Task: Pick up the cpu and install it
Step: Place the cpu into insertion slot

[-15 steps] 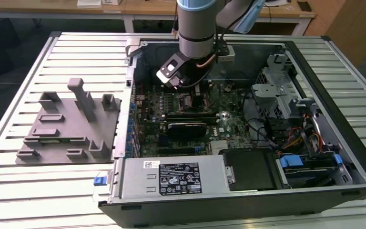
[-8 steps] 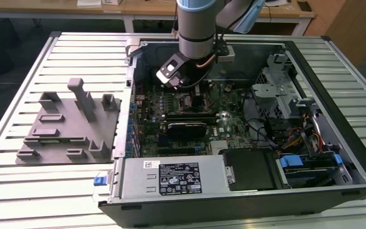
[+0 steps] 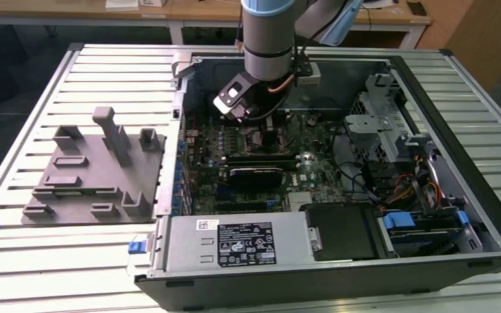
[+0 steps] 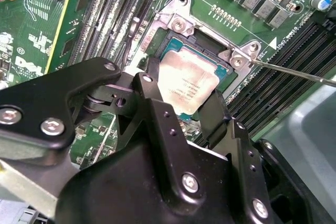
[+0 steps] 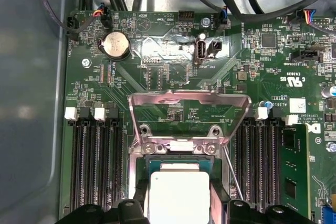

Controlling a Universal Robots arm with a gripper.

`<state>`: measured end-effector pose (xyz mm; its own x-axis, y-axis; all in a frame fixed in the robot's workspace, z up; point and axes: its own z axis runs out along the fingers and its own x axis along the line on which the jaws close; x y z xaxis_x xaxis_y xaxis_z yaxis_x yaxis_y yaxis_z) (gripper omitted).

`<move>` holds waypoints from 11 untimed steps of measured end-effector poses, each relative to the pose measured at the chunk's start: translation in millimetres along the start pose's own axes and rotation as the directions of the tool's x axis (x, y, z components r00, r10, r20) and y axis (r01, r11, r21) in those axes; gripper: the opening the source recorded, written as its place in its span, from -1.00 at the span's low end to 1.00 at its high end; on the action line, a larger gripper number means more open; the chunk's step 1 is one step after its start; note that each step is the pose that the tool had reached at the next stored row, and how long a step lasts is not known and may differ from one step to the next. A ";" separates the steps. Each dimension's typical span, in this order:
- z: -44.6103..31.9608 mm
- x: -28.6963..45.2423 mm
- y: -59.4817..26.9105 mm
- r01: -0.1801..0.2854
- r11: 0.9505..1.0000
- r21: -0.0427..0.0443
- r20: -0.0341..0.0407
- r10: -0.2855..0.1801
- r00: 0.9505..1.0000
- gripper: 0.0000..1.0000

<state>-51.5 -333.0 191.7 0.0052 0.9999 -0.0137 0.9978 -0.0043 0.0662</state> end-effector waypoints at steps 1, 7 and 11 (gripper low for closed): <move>0.1 0.2 0.0 0.000 1.000 0.000 0.000 0.000 1.000 0.08; 0.2 0.3 0.0 0.000 1.000 0.000 0.000 0.000 1.000 0.08; 0.3 0.4 0.0 0.000 1.000 0.000 0.000 0.000 1.000 0.11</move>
<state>-51.5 -332.7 191.4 0.0052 0.9999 -0.0134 0.9978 -0.0043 0.0662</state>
